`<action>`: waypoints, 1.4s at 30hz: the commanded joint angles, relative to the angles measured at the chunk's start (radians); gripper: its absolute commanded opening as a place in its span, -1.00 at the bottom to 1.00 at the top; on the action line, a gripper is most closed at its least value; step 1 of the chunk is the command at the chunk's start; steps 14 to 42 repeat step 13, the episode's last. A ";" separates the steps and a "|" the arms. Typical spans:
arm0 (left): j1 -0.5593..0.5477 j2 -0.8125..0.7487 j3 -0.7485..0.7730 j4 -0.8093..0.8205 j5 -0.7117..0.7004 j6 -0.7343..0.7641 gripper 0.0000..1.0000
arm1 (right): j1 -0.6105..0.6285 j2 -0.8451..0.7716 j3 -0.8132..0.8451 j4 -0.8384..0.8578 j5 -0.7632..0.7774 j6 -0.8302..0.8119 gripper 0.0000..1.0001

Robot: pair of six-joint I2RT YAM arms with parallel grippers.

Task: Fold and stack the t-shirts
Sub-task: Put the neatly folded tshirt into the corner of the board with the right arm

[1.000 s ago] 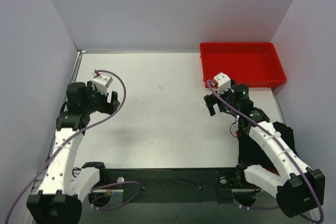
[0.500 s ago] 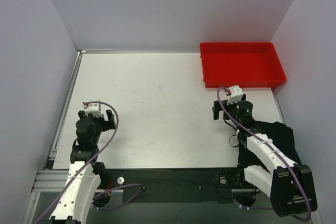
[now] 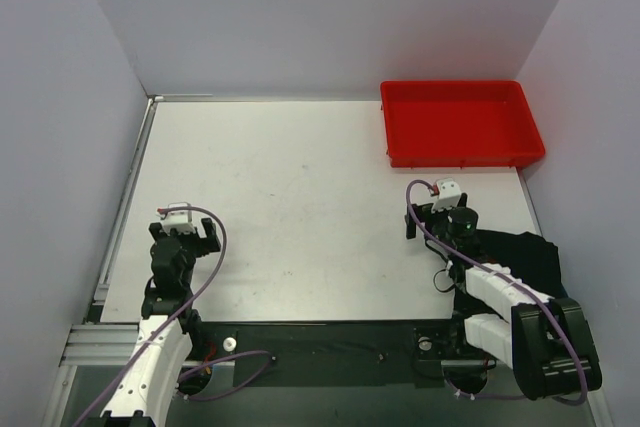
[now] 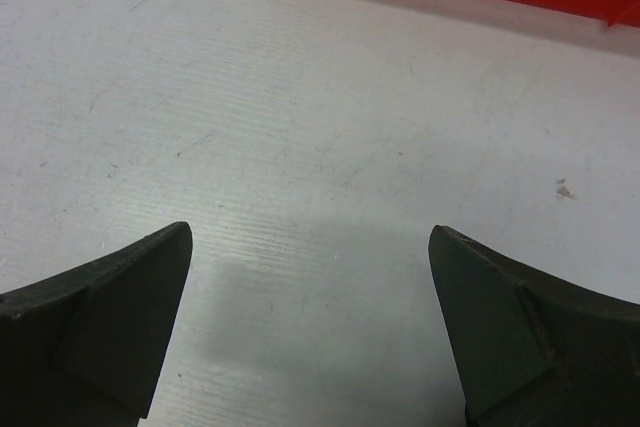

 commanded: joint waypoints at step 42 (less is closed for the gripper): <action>0.002 0.012 0.002 0.102 -0.079 -0.019 0.94 | -0.019 0.007 -0.002 0.141 -0.019 0.017 1.00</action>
